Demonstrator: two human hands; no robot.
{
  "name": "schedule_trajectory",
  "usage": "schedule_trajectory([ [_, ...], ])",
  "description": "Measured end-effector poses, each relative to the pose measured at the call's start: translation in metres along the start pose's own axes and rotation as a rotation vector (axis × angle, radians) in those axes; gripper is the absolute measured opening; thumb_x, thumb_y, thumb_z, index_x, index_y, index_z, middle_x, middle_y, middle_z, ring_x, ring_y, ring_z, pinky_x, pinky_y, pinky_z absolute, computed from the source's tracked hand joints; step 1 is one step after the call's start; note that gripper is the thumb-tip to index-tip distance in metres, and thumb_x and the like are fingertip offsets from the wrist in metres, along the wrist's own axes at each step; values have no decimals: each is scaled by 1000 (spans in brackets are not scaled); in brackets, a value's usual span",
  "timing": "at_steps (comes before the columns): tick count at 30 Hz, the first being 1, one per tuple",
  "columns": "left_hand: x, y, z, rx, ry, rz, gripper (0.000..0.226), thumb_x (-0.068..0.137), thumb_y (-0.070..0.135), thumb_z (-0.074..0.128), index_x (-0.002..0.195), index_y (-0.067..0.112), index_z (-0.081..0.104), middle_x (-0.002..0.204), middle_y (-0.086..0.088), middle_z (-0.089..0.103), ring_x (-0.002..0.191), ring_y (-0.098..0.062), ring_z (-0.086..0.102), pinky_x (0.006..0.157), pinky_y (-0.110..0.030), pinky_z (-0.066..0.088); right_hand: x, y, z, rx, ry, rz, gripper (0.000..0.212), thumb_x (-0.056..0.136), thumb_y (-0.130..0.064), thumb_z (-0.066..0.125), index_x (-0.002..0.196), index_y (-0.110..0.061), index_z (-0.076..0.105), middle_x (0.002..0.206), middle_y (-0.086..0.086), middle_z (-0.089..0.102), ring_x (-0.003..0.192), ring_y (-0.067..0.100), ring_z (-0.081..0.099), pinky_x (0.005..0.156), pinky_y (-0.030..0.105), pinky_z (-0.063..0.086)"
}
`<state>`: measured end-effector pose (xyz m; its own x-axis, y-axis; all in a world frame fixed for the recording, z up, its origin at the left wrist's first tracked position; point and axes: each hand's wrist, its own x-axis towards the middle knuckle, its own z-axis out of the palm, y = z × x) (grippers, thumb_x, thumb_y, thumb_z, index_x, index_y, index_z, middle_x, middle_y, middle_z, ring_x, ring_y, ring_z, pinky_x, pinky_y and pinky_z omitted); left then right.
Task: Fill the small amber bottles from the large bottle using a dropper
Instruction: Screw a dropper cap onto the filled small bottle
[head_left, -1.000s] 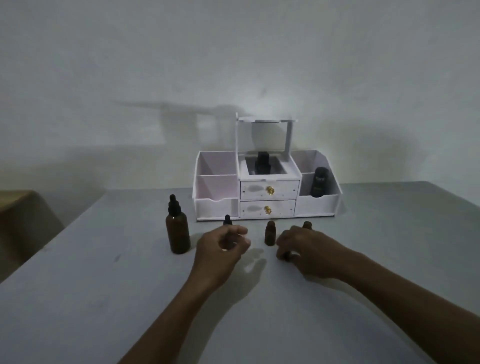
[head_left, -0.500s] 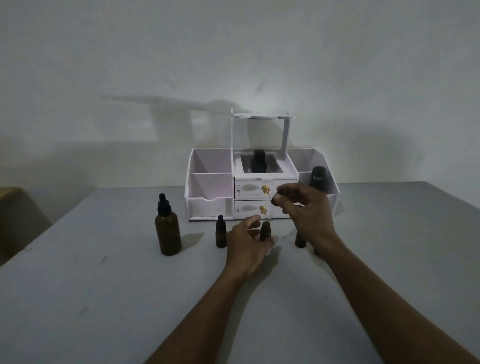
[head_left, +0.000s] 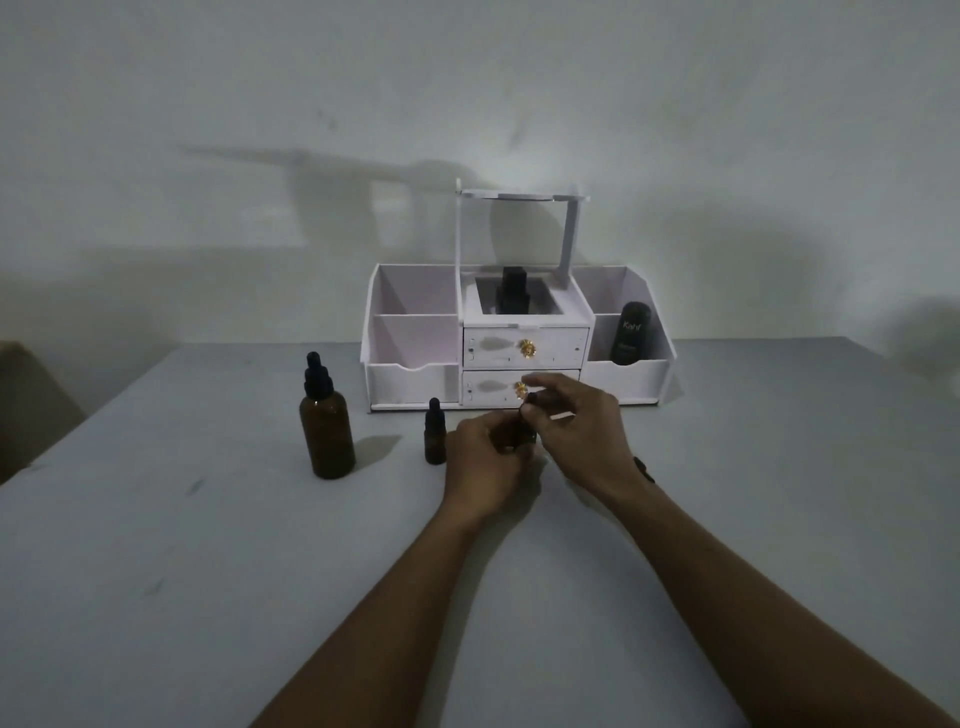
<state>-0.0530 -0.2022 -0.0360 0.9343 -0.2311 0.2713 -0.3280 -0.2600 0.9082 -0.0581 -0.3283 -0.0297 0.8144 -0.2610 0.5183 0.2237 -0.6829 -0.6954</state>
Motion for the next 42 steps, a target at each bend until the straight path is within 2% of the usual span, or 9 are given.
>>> schedule_trajectory([
  [2, 0, 0, 1, -4, 11, -3, 28, 84, 9, 70, 111, 19, 72, 97, 14, 68, 79, 8, 59, 62, 1, 41, -3, 2, 3, -17, -7, -7, 27, 87, -20, 73, 115, -20, 71, 104, -5, 74, 78, -6, 62, 65, -6, 42],
  [6, -2, 1, 2, 2, 19, -7, 28, 83, 9, 72, 108, 22, 72, 96, 14, 69, 83, 3, 61, 75, -6, 48, -3, 2, 3, -20, 39, -18, 23, 81, -29, 78, 101, -18, 74, 90, -7, 74, 74, -2, 66, 73, 10, 56],
  [10, -4, 2, 3, 5, 18, -23, 21, 84, 11, 72, 98, 25, 72, 87, 18, 67, 75, 4, 61, 61, -2, 44, -7, 1, 6, -12, 67, -29, 39, 77, -39, 80, 111, -24, 70, 96, -12, 70, 84, 3, 66, 77, 19, 58],
  [16, -6, 1, 3, -31, 10, -7, 25, 84, 12, 71, 105, 25, 71, 89, 21, 66, 75, 9, 60, 59, -1, 43, -9, 2, 10, 26, 75, -28, 32, 84, -16, 76, 116, -18, 70, 109, -1, 73, 91, 4, 65, 87, 32, 59],
  [22, -3, -3, 0, -11, 1, 30, 20, 81, 11, 73, 97, 23, 73, 94, 13, 72, 86, -1, 67, 76, -14, 55, -10, 0, 12, 86, 145, -62, 41, 80, -23, 80, 119, -24, 66, 105, -17, 63, 92, 1, 64, 75, 15, 56],
  [27, -7, 4, -3, -78, -16, 21, 26, 81, 1, 69, 95, 22, 74, 77, 23, 66, 67, 11, 64, 55, -4, 44, -11, 5, 11, 60, 131, -72, 29, 83, -13, 75, 111, -18, 73, 102, -9, 72, 87, -1, 66, 78, 22, 60],
  [30, -7, 5, -2, -74, 10, 34, 26, 79, 1, 71, 83, 26, 72, 75, 21, 68, 70, 7, 66, 57, -5, 45, -10, 5, 11, 71, 154, -62, 31, 78, -25, 82, 106, -22, 72, 96, -11, 70, 83, 2, 65, 71, 19, 58],
  [36, -10, 5, 2, -64, -1, -2, 26, 86, 8, 68, 106, 24, 71, 80, 27, 61, 65, 11, 60, 50, 0, 40, -12, 3, 13, 49, 107, -63, 30, 88, -10, 70, 117, -16, 70, 114, -1, 72, 97, 3, 64, 85, 16, 54],
  [42, -7, 7, -4, -31, 8, 15, 22, 80, 3, 71, 83, 25, 72, 78, 13, 70, 74, -3, 67, 61, -10, 52, -10, 4, 14, 62, 162, -26, 31, 77, -33, 82, 104, -22, 70, 96, -12, 69, 83, 3, 65, 73, 17, 57],
])
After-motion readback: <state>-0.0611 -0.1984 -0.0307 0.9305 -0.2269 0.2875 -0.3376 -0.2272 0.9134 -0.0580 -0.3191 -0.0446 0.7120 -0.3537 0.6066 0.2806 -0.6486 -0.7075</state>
